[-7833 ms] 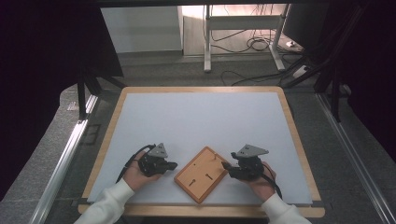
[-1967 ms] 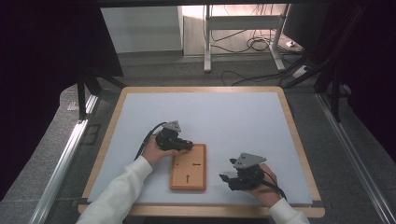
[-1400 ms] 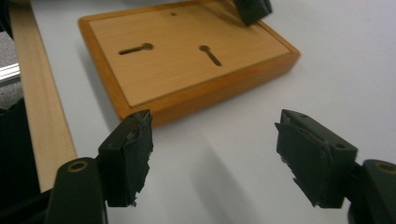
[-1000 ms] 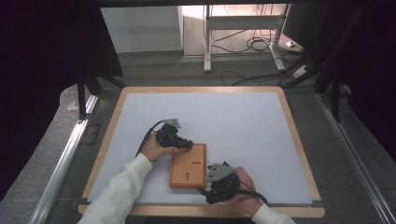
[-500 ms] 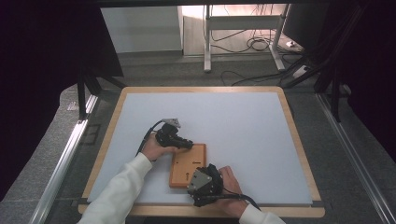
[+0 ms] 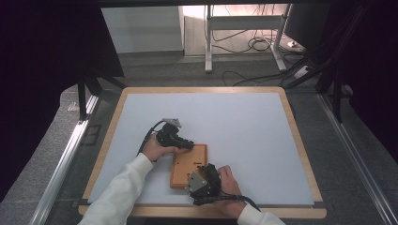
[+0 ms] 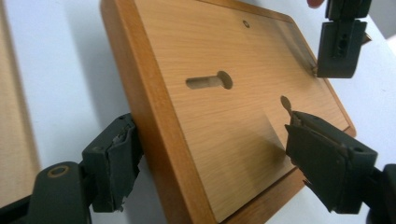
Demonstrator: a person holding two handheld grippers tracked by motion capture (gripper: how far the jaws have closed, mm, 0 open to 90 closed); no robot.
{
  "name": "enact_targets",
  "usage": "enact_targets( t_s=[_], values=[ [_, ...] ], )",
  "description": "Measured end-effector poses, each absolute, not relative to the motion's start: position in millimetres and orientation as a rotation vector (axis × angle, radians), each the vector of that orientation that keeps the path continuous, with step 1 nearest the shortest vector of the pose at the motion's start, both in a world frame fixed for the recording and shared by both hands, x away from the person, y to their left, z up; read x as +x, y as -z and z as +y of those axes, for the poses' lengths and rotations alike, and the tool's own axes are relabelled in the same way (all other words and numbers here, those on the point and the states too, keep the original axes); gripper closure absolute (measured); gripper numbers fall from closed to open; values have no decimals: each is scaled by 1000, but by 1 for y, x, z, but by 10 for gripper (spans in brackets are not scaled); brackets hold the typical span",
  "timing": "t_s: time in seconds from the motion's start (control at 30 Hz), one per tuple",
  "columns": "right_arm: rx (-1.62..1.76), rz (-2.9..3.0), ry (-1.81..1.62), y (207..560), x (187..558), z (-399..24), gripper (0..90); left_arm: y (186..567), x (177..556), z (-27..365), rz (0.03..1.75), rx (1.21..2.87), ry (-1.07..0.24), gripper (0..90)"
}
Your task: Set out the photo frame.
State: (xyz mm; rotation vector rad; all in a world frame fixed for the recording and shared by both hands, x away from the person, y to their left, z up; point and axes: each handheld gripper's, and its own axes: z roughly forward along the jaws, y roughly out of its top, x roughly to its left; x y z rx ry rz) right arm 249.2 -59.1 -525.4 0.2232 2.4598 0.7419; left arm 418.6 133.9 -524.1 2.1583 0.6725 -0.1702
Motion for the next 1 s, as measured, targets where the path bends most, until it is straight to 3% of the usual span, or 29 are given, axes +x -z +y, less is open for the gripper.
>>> enact_targets(
  t_s=[1.0],
  values=[
    [140,2346,-744,504,243,-69,425,525,419,134,713,2128,132,853]
  ],
)
